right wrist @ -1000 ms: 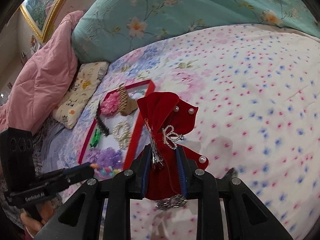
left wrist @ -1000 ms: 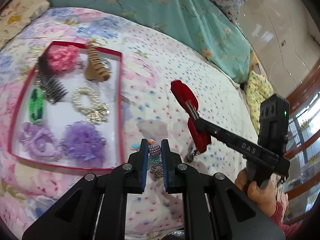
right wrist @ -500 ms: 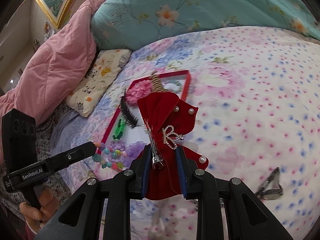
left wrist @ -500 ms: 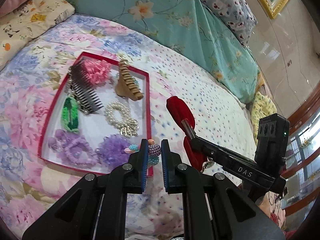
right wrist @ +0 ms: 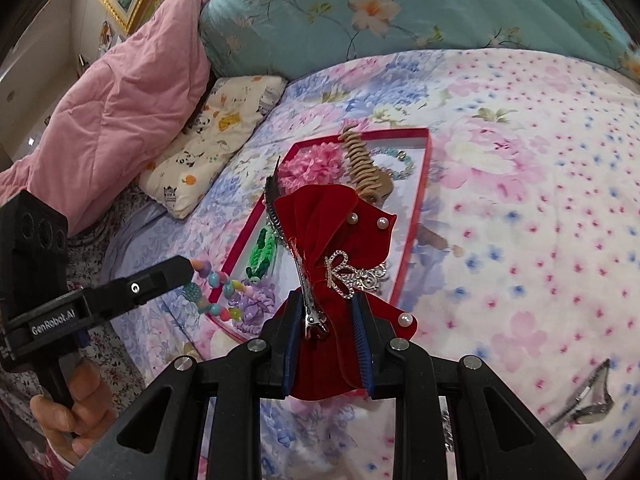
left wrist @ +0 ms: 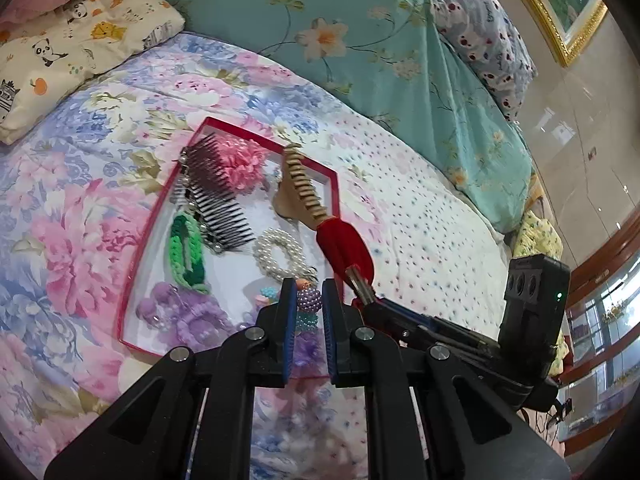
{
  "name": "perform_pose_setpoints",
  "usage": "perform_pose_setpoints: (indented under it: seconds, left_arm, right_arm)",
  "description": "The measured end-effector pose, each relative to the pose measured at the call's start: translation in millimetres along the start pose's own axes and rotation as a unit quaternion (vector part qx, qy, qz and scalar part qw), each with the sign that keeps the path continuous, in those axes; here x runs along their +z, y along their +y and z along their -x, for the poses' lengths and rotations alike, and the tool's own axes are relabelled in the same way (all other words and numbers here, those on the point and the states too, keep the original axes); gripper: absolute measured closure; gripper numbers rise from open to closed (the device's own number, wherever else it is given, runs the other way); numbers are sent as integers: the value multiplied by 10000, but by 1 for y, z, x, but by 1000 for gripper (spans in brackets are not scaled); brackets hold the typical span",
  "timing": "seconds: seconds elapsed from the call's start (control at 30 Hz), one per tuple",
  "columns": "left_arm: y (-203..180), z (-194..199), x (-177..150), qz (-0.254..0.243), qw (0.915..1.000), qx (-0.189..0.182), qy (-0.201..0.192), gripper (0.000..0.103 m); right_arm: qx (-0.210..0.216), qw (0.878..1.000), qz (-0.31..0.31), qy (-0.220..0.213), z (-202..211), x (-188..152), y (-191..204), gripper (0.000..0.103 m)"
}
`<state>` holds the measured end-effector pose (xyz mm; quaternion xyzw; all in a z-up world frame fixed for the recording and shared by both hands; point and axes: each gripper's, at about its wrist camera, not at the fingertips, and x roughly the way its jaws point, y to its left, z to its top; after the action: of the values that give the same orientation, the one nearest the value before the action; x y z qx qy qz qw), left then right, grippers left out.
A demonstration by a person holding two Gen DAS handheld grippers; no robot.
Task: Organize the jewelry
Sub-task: 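Carry beaded chain and red bow clip with both tools over the tray, then lower both items into the tray and open both tools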
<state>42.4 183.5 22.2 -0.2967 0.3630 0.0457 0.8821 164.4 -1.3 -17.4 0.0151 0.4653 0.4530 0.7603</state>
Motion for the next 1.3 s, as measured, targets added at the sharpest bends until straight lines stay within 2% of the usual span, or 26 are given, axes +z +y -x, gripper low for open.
perform_pose_setpoints:
  seconds: [0.33,0.63,0.93,1.3]
  left_arm:
    - [37,-29,9,308,9994,116,121,93]
    - [73,-49,7,632,9973,273,247,93]
    - [82,-59,-4,532,9959,645,354,93]
    - [85,-61,-8,577,9949,692,458,92]
  right_arm:
    - [-187,9993,88,306,-46,3,4,78]
    - [-405,9983,151,391,-68,8,2,78]
    - [-501,9971,295,490,-79,5,4,78]
    - [-333,9978,123,556,-82,6,0,70]
